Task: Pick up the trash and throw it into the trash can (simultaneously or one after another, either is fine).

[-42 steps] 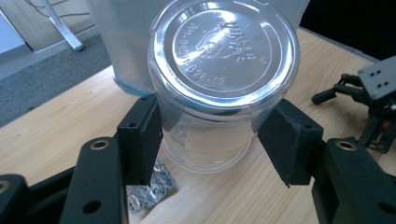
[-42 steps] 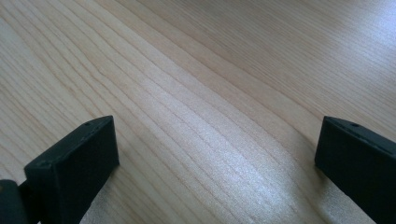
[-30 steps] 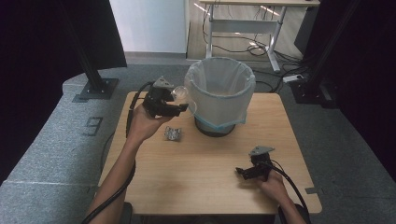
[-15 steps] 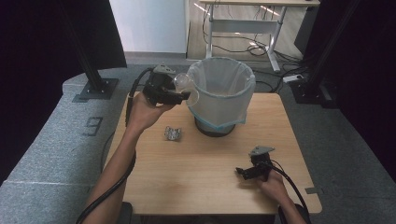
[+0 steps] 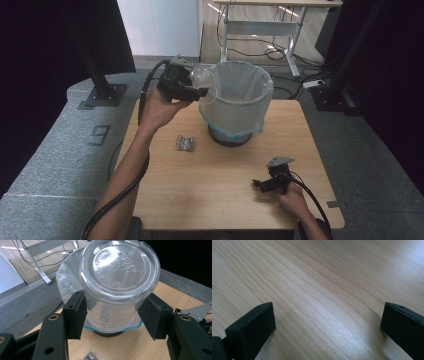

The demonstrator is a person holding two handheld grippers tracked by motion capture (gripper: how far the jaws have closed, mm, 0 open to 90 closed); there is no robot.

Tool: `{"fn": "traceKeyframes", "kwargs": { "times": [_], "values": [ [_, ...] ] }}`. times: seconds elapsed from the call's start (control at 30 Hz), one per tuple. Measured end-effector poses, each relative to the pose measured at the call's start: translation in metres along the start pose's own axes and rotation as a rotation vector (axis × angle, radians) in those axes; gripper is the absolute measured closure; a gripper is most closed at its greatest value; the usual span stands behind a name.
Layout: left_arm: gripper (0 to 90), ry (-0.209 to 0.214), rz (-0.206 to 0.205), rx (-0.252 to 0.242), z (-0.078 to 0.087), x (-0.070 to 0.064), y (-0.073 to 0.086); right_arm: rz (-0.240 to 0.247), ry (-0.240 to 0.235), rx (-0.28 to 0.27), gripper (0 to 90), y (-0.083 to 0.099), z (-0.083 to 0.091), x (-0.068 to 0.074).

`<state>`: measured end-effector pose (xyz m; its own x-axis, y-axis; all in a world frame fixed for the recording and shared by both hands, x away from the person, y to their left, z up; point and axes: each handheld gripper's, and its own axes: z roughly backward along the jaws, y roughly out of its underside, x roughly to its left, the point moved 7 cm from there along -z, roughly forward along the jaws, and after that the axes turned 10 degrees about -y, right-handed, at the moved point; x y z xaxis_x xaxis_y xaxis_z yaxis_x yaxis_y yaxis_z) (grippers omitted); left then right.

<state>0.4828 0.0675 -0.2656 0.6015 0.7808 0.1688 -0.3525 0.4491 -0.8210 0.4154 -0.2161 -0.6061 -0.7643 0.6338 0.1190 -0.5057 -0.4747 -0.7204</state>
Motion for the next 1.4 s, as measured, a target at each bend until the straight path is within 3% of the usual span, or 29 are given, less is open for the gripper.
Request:
{"fn": "traceKeyframes", "kwargs": {
  "times": [0.6,1.0,1.17,1.4],
  "values": [
    [40.5,0.01,-0.01,-0.008,-0.025,-0.012,-0.039,0.003,-0.006,0.002,0.0,0.0,0.0,0.001],
    [40.5,0.001,-0.008,-0.002,-0.057,-0.021,-0.063,0.003,-0.006,0.001,0.0,0.0,0.0,0.001],
    [40.4,0.002,0.002,-0.003,-0.069,-0.024,-0.067,0.003,-0.006,0.001,0.0,0.0,0.0,0.001],
    [40.0,-0.022,0.008,0.036,-0.094,-0.023,-0.061,0.004,-0.006,0.001,0.0,0.0,0.0,0.001]
  ]
}}
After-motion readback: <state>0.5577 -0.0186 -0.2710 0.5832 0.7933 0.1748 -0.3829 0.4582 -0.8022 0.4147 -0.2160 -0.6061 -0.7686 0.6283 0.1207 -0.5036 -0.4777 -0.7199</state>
